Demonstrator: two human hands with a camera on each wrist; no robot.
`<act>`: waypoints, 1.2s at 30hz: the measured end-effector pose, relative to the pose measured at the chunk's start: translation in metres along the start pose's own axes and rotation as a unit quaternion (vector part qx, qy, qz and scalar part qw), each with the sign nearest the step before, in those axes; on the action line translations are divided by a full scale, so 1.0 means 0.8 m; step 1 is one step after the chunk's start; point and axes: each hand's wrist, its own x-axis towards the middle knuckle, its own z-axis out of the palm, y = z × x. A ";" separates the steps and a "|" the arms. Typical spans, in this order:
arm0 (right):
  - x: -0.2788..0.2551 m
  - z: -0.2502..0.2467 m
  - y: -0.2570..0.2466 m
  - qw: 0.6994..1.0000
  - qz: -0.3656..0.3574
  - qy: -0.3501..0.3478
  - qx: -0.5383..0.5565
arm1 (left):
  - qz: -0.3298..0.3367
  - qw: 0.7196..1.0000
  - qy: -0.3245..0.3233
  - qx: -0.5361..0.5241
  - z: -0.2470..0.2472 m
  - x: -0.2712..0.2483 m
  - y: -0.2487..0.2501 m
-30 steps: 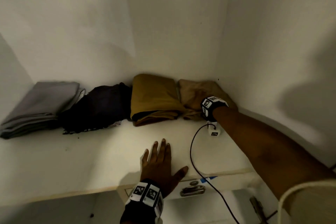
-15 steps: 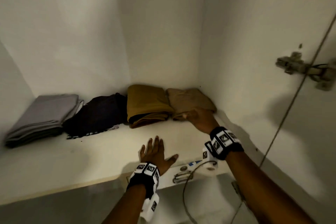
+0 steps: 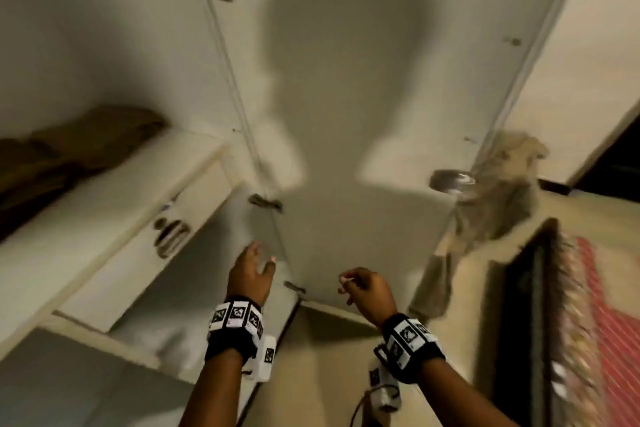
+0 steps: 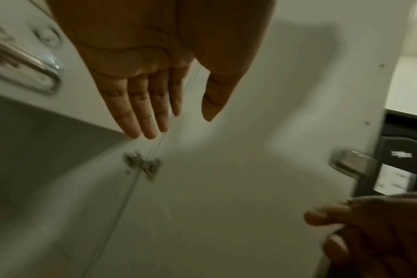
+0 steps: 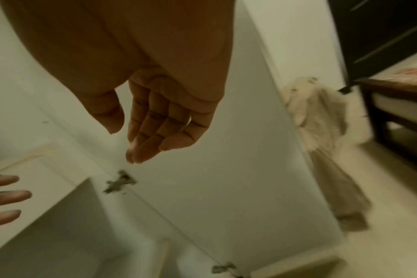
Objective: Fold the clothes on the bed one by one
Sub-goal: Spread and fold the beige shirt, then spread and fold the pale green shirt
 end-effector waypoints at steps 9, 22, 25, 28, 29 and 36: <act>-0.317 -0.190 0.338 0.808 0.402 0.298 0.310 | 0.160 0.858 -0.486 0.048 0.365 -0.296 0.010; -0.661 -0.318 0.523 0.497 0.426 0.505 0.563 | 0.295 0.647 -0.664 0.231 0.549 -0.668 0.198; -0.735 -0.408 0.546 0.466 0.376 0.534 0.597 | 0.333 0.620 -0.656 0.271 0.635 -0.746 0.246; -0.812 -0.508 0.576 0.439 0.350 0.567 0.603 | 0.375 0.600 -0.639 0.302 0.719 -0.833 0.306; -0.836 -0.540 0.588 0.427 0.344 0.584 0.598 | 0.390 0.592 -0.633 0.311 0.744 -0.862 0.330; -0.939 -0.719 0.666 0.399 0.300 0.631 0.594 | 0.387 0.576 -0.650 0.310 0.898 -1.036 0.440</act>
